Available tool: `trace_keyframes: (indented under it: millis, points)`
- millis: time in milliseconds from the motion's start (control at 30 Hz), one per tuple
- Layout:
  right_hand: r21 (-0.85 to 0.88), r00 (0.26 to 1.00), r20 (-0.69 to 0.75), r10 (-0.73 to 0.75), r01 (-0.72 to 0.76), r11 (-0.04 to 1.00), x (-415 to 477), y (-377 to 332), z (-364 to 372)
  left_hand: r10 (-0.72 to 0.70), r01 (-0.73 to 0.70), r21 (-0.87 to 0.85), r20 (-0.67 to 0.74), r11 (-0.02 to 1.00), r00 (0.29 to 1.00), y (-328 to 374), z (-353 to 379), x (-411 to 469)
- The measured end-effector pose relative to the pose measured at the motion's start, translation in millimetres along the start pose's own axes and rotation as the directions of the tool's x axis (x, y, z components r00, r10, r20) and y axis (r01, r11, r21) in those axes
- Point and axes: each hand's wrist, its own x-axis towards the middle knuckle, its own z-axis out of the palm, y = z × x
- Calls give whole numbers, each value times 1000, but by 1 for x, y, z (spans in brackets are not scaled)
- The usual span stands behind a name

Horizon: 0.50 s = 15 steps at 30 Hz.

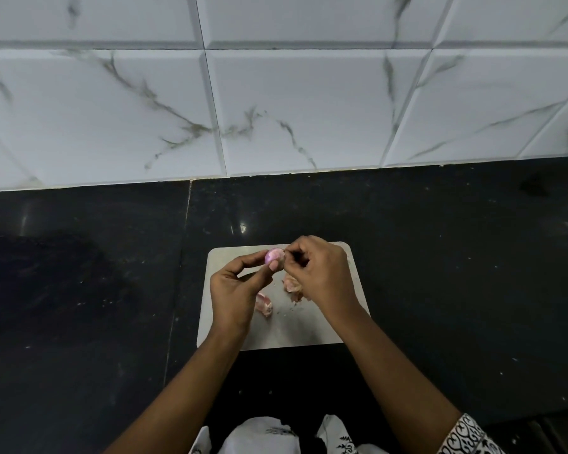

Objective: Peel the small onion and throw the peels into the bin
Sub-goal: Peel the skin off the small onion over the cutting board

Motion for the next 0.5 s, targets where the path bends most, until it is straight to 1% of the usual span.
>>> trace_keyframes:
  millis: [67,133,200,267,300,333,367,433,500]
  points:
    - [28,1000,12,8,-9,1000,3,3,0,-4,4,1,3,1000,1000,0,0,0]
    - [112,999,25,44,-47,993,5,7,-1,-22,22,-18,4,1000,1000,-1,1,0]
    - [233,984,74,161,-174,957,7,10,-2,-27,27,-37,8,999,1000,0,3,-1]
    - [327,954,134,267,-297,897,6,9,-4,-20,21,-44,9,999,1000,0,4,-2]
    - [340,957,132,260,-290,895,6,9,-5,-15,15,-47,6,999,1000,0,5,-2]
    - [331,972,117,204,-232,915,5,8,-6,-6,6,-43,2,999,1000,1,5,-2]
    - [306,986,122,116,-148,940,4,8,-7,8,-8,-29,1,1000,1000,1,4,-2]
    - [225,975,219,-45,-6,974,4,8,-10,39,-40,12,24,999,999,2,2,-1]
    - [131,942,320,-101,62,990,7,8,-12,57,-60,35,64,998,996,3,0,0]
